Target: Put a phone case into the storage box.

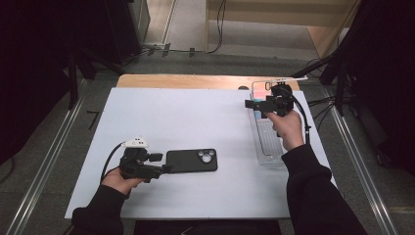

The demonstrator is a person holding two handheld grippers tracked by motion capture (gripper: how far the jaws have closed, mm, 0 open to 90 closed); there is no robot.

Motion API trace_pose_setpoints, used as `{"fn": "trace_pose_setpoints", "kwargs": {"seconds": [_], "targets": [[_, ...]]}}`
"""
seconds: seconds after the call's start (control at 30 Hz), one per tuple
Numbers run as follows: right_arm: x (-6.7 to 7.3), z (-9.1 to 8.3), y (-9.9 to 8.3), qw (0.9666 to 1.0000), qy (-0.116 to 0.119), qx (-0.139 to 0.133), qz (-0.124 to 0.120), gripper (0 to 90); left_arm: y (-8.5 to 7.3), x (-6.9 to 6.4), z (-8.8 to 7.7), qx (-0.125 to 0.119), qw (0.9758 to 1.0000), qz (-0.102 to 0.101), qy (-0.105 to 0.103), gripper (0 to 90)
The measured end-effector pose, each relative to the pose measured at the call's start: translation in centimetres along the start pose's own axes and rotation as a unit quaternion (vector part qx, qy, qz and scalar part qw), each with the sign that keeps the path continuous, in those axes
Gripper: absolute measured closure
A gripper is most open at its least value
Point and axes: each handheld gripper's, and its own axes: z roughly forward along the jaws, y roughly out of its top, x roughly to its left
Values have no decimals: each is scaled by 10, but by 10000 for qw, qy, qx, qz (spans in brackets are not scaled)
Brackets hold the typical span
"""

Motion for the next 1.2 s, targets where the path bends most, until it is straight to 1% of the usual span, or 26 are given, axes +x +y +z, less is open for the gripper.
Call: {"fn": "trace_pose_setpoints", "kwargs": {"seconds": [0.03, 0.07, 0.17, 0.3, 0.33, 0.37, 0.43, 0.57, 0.6, 0.67, 0.77, 0.83, 0.9, 0.93, 0.97, 1.03, 1.07, 1.13, 1.2], "targets": [[2, -1, -3, 10000, 48, 31, -51, 61, 1, 0, 0, -7, 10000, -11, -3, 303], [4, -1, -6, 9999, 57, 58, -83, 71, 1, 0, 0, -1, 10000, 11, 12, 303], [8, -3, -13, 9995, 163, 178, -194, 71, 3, 1, 0, -19, 10000, 3, 11, 303], [15, -7, -19, 9987, 319, 242, -314, 72, 6, 3, -1, -7, 10000, 26, 34, 303], [17, -9, -21, 9984, 369, 265, -350, 88, 6, 4, -1, -3, 10000, 36, 34, 303], [20, -10, -23, 9980, 412, 261, -397, 147, 7, 4, -1, -10, 10000, 30, 19, 303], [25, -13, -27, 9973, 486, 265, -491, 153, 8, 5, -1, -25, 10000, 30, -1, 303], [35, -18, -35, 9952, 569, 363, -704, 153, 10, 6, 0, -27, 10000, 39, -20, 303], [37, -20, -37, 9950, 588, 399, -695, 153, 10, 6, 0, -26, 10000, 44, -14, 303], [40, -21, -42, 9940, 706, 428, -716, 157, 11, 7, 0, -22, 10000, 48, -39, 303], [45, -23, -50, 9917, 956, 495, -705, 158, 11, 7, 0, -68, 9999, 53, -75, 303], [48, -25, -58, 9896, 1075, 520, -800, 159, 11, 7, 0, -60, 9999, 61, -94, 304], [52, -28, -64, 9884, 1103, 546, -890, 163, 12, 7, 0, -59, 9999, 50, -96, 303], [54, -30, -67, 9879, 1097, 546, -948, 182, 13, 8, 0, -49, 9999, 60, -113, 303], [55, -31, -70, 9876, 1102, 538, -979, 198, 13, 9, 1, -62, 9999, 31, -112, 303], [58, -32, -75, 9865, 1155, 544, -1029, 200, 15, 11, 2, -30, 9998, -60, -188, 303], [60, -33, -78, 9856, 1190, 564, -1062, 205, 15, 11, 2, -24, 9997, -85, -215, 303], [64, -33, -83, 9837, 1216, 552, -1207, 256, 15, 11, 3, -15, 9998, -77, -195, 304], [68, -33, -89, 9811, 1253, 569, -1361, 264, 14, 10, 2, -16, 9998, -60, -194, 303]]}}
